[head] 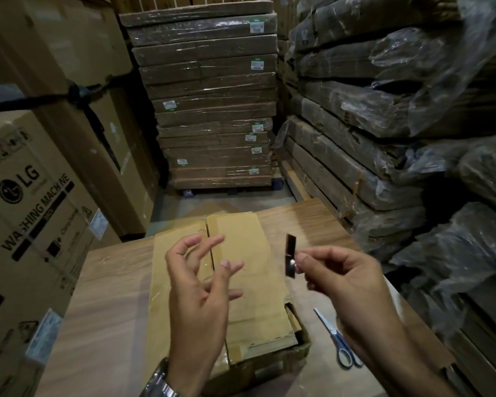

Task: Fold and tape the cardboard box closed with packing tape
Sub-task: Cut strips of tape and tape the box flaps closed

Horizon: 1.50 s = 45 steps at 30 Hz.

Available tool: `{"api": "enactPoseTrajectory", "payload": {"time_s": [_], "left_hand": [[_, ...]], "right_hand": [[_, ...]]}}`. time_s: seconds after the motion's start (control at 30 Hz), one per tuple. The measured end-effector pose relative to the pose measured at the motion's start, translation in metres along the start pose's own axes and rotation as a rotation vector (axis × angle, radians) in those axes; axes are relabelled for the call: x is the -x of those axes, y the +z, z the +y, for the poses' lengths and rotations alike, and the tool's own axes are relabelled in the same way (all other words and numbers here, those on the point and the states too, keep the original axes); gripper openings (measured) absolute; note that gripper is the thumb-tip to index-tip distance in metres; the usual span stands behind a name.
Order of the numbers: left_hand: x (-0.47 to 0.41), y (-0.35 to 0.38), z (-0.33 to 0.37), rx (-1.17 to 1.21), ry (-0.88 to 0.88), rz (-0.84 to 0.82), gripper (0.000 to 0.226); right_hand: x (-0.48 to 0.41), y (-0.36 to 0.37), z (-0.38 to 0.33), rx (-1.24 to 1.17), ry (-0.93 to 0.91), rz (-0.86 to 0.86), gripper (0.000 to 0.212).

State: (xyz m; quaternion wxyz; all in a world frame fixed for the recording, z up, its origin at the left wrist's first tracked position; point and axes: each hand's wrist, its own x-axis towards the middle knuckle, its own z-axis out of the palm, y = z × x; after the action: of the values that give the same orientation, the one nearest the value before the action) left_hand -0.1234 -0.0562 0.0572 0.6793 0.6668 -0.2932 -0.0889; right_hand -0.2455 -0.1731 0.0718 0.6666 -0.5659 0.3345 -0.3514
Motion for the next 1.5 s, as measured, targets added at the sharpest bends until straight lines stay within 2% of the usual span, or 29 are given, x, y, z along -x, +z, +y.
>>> {"api": "enactPoseTrajectory", "payload": {"time_s": [0.07, 0.13, 0.17, 0.27, 0.33, 0.43, 0.57, 0.63, 0.9, 1.13, 1.2, 1.27, 1.43, 1.5], "left_hand": [[-0.002, -0.006, -0.006, -0.105, 0.016, 0.025, 0.029], [0.0, -0.006, -0.008, -0.189, -0.005, -0.068, 0.029], [0.001, -0.004, -0.008, -0.188, -0.055, -0.137, 0.039], [0.003, 0.005, -0.003, -0.137, -0.258, -0.364, 0.089], [0.006, 0.014, 0.001, -0.216, -0.273, -0.467, 0.1], [0.011, 0.028, 0.003, -0.23, -0.3, -0.46, 0.086], [0.011, 0.041, -0.002, -0.158, -0.341, -0.406, 0.035], [0.011, 0.044, -0.005, -0.147, -0.328, -0.418, 0.025], [0.011, 0.052, -0.017, 0.009, -0.432, -0.471, 0.033], [0.009, 0.054, -0.022, 0.073, -0.408, -0.375, 0.015], [0.008, 0.057, -0.024, 0.052, -0.389, -0.331, 0.017], [0.007, 0.059, -0.03, 0.009, -0.38, -0.283, 0.031], [0.003, 0.064, -0.052, -0.093, -0.422, -0.229, 0.028], [0.002, 0.067, -0.06, -0.135, -0.462, -0.211, 0.014]], "right_hand": [[-0.002, -0.008, -0.005, 0.075, -0.027, -0.029, 0.007], [-0.005, -0.015, -0.006, 0.16, 0.006, -0.115, 0.006], [-0.006, -0.017, -0.005, 0.193, 0.034, -0.155, 0.006], [-0.009, -0.019, 0.001, 0.283, 0.081, -0.194, 0.011], [-0.012, -0.02, 0.005, 0.346, 0.057, -0.182, 0.016], [-0.015, -0.021, 0.01, 0.428, 0.011, -0.169, 0.022], [-0.018, -0.025, 0.011, 0.555, -0.072, -0.121, 0.018], [-0.019, -0.029, 0.011, 0.574, -0.074, -0.121, 0.017], [-0.029, -0.039, 0.021, 0.592, -0.064, -0.121, 0.017], [-0.045, -0.048, 0.031, 0.566, -0.058, -0.11, 0.021], [-0.048, -0.048, 0.032, 0.561, -0.057, -0.135, 0.021], [-0.05, -0.048, 0.033, 0.571, -0.06, -0.152, 0.021], [-0.063, -0.053, 0.051, 0.517, 0.019, -0.179, 0.02], [-0.069, -0.056, 0.062, 0.467, 0.074, -0.226, 0.021]]}}
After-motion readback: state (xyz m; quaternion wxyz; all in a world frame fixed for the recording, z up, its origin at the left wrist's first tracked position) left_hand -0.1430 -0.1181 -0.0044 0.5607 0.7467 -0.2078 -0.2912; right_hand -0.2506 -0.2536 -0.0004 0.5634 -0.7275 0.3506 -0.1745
